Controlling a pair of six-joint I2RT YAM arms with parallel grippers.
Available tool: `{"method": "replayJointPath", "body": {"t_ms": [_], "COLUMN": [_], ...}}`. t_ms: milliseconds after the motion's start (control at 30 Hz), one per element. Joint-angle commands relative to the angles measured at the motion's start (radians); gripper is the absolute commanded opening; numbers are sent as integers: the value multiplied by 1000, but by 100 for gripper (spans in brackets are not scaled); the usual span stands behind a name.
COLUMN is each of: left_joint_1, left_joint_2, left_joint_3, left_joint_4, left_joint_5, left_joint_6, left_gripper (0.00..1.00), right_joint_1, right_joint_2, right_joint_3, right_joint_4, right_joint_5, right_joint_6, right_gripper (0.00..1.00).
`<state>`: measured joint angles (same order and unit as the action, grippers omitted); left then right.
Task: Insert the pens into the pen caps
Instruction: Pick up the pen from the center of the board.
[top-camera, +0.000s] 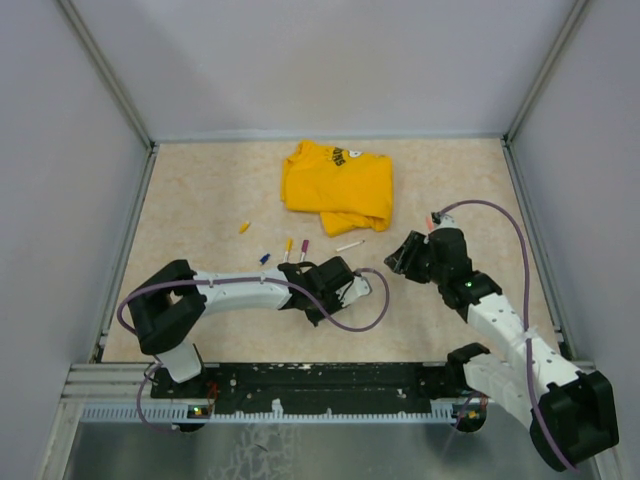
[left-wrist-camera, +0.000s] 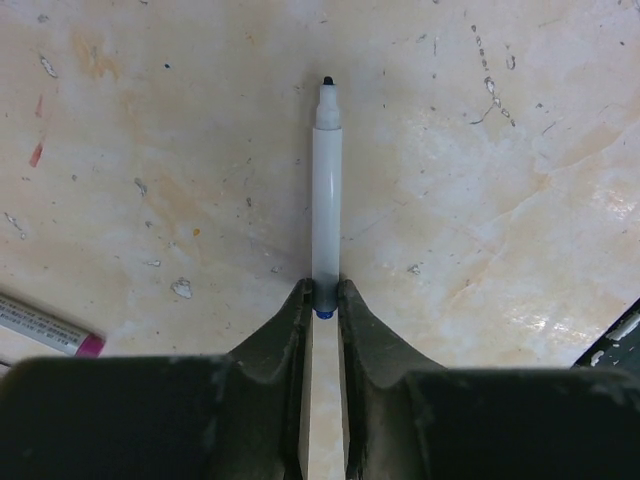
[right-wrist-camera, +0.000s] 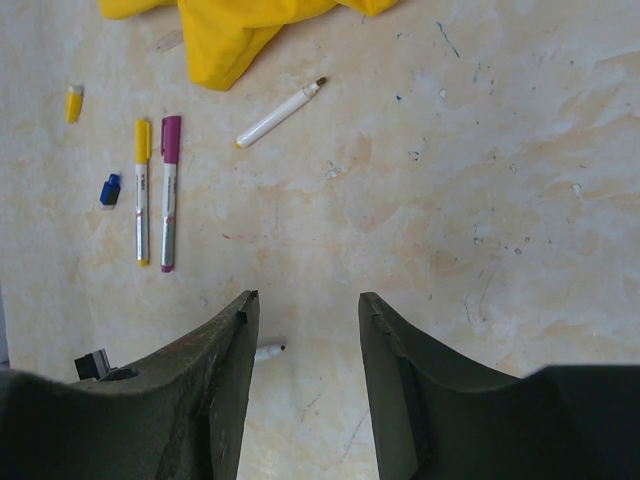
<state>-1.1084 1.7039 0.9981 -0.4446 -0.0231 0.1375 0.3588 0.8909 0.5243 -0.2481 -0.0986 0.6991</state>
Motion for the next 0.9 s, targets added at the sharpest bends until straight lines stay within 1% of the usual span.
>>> {"method": "replayJointPath", "body": {"t_ms": [0, 300, 533, 633, 700, 867], "left_joint_1": [-6, -5, -5, -2, 1, 6], "left_joint_2": [21, -29, -66, -89, -104, -123], "left_joint_3": [-3, -9, 11, 13, 13, 34], "left_joint_4": [3, 29, 85, 124, 146, 150], "left_joint_5": [-4, -28, -50, -53, -51, -85], "left_joint_6": [10, -48, -179, -245, -277, -335], "left_gripper": [16, 11, 6, 4, 0, 0], "right_joint_1": [-9, -9, -9, -4, 8, 89], "right_joint_2": [-29, -92, -180, -197, -194, -161], "right_joint_3": [18, 1, -71, -100, -114, -146], "right_joint_4": [20, 29, 123, 155, 176, 256], "right_joint_5": [10, 49, 38, 25, 13, 29], "right_joint_6": [-9, 31, 139, 185, 215, 270], "right_gripper": [45, 44, 45, 46, 47, 47]}}
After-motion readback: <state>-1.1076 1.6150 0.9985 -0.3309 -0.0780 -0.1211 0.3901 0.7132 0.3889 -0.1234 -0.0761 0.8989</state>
